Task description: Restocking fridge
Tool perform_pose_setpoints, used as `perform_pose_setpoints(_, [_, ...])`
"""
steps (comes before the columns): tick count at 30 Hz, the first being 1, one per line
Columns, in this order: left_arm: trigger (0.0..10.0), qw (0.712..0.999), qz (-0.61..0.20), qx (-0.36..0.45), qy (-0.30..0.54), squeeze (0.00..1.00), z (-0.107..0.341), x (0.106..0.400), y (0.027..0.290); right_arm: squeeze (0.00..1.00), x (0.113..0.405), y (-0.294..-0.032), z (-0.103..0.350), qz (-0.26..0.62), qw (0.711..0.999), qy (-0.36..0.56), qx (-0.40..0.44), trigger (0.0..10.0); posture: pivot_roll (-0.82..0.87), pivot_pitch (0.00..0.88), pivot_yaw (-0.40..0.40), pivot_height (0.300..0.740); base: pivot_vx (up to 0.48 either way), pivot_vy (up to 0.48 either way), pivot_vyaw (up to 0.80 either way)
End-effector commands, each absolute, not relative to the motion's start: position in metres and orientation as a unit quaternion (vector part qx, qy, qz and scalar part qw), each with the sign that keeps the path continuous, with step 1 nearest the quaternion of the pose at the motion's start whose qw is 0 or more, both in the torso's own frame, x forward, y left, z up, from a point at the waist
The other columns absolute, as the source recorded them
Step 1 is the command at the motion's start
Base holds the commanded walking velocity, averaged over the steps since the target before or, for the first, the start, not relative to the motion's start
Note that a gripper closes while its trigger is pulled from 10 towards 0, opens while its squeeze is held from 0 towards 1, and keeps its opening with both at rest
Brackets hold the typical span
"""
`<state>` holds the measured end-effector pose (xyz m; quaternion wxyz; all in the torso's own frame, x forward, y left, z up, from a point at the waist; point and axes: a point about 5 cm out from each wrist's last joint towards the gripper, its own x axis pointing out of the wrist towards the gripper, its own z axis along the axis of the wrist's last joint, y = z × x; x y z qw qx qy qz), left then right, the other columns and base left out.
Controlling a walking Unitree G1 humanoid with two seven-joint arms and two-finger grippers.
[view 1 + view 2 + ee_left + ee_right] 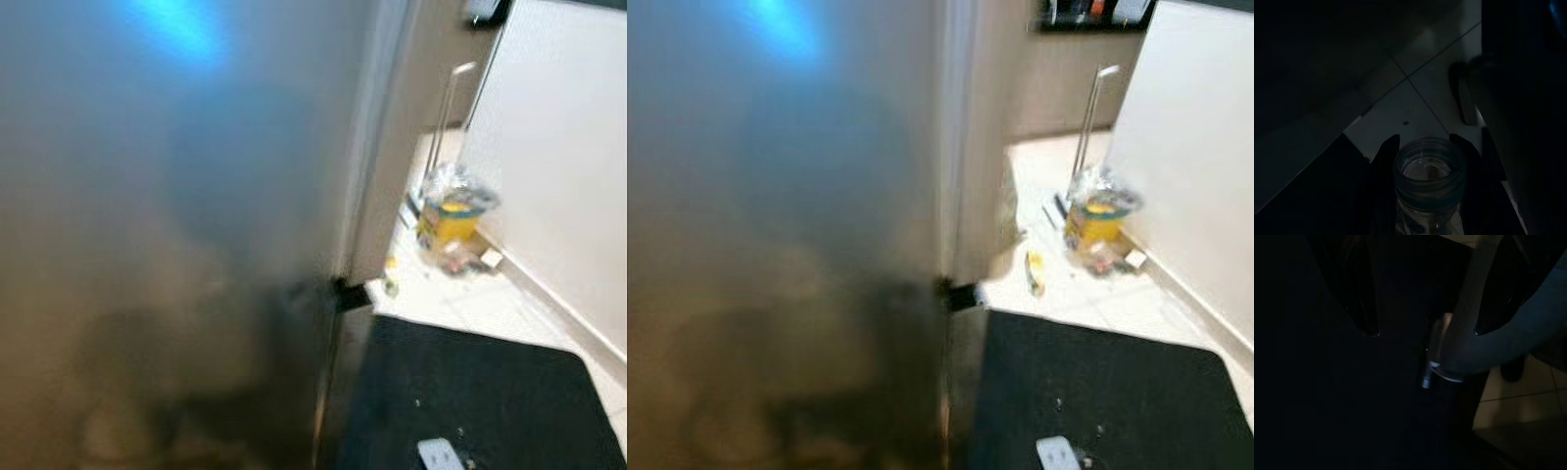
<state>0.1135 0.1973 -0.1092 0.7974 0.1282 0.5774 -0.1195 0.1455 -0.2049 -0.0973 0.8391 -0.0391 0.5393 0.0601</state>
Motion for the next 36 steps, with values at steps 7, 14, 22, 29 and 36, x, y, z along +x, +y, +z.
perform_pose_setpoints(7, [10.0,0.796,-0.116,0.130,0.580,0.00,-0.110,0.111,0.199,0.00,0.143,-0.200,-0.099,0.066,0.837,0.543,-0.035,10.0,-0.02,0.000,0.006,0.740,0.000,0.000,0.00])
perform_pose_setpoints(14, [10.0,0.794,-0.113,0.134,0.582,0.00,-0.110,0.109,0.200,0.00,0.142,-0.199,-0.100,0.067,0.835,0.545,-0.035,10.0,-0.02,0.000,0.006,0.740,0.000,0.000,-0.68])
perform_pose_setpoints(22, [10.0,0.794,-0.112,0.138,0.582,0.00,-0.110,0.109,0.200,0.00,0.143,-0.199,-0.099,0.067,0.836,0.544,-0.035,10.0,-0.02,0.000,0.006,0.740,0.000,0.000,-0.79])
perform_pose_setpoints(29, [10.0,0.792,-0.111,0.142,0.583,0.00,-0.110,0.108,0.200,0.00,0.149,-0.199,-0.096,0.085,0.843,0.529,-0.050,10.0,-0.02,0.000,0.005,0.740,0.000,0.000,-0.23])
perform_pose_setpoints(36, [10.0,0.790,-0.107,0.147,0.586,0.00,-0.111,0.107,0.202,0.00,0.169,-0.196,-0.088,0.115,0.858,0.496,-0.062,10.0,-0.03,0.000,0.007,0.740,0.000,0.000,0.00])
